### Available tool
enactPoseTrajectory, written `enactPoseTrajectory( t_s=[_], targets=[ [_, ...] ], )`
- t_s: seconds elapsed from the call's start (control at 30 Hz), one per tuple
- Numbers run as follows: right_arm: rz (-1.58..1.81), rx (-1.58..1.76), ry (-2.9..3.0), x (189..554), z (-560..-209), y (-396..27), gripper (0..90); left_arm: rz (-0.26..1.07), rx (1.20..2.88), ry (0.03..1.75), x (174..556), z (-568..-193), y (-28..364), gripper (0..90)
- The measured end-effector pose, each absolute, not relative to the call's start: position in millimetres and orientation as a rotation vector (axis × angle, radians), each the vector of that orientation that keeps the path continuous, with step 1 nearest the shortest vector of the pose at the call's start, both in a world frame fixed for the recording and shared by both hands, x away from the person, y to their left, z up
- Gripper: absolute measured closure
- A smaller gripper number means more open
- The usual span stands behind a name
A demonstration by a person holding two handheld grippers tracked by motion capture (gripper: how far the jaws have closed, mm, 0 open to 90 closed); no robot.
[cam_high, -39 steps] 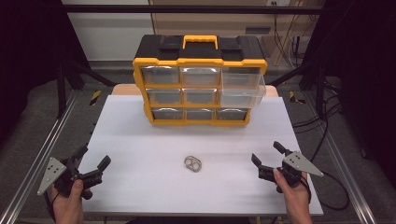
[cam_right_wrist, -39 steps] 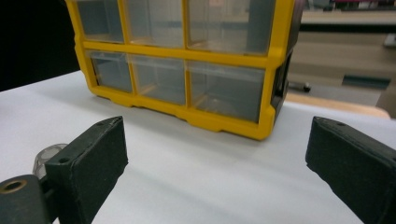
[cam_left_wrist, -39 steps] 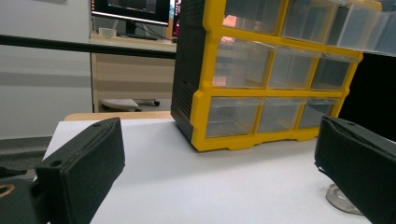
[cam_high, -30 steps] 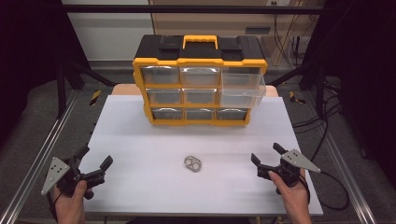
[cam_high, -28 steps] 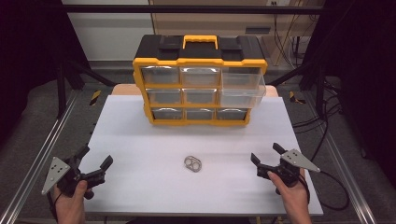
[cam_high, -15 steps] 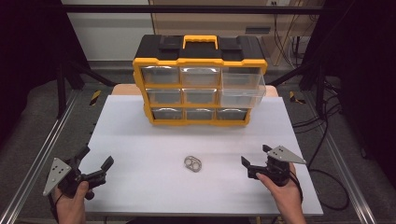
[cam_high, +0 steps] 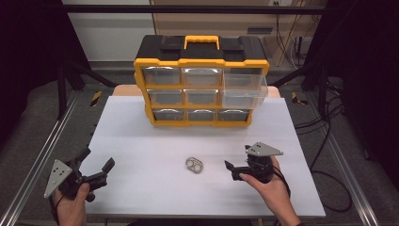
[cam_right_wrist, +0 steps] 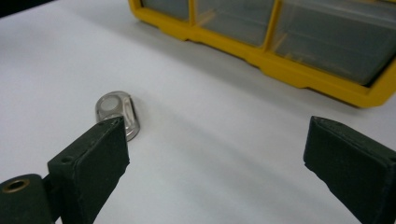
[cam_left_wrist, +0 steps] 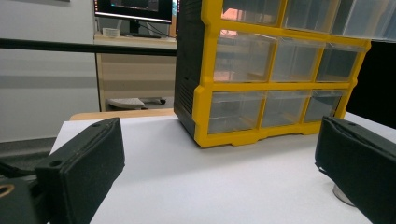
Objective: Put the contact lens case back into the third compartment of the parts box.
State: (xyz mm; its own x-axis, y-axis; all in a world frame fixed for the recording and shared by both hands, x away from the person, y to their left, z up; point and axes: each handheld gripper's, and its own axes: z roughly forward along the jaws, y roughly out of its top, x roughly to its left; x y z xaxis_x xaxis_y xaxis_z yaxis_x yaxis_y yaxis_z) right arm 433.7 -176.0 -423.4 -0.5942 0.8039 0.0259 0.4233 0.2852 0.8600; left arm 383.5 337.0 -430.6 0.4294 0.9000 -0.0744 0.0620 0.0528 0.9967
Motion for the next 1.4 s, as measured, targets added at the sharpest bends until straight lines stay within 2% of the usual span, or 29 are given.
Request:
enactPoseTrajectory(
  t_s=[0.43, 1.4],
  targets=[
    [1.139, 1.033, 2.375, 448, -432, -130, 7.9, 0.810, 1.379, 0.932, 383, -430, 336, 1.3],
    [1.000, 0.992, 2.603, 465, -460, -69, 8.3, 0.820, 1.394, 0.909, 383, -429, 333, 1.2]
  ],
)
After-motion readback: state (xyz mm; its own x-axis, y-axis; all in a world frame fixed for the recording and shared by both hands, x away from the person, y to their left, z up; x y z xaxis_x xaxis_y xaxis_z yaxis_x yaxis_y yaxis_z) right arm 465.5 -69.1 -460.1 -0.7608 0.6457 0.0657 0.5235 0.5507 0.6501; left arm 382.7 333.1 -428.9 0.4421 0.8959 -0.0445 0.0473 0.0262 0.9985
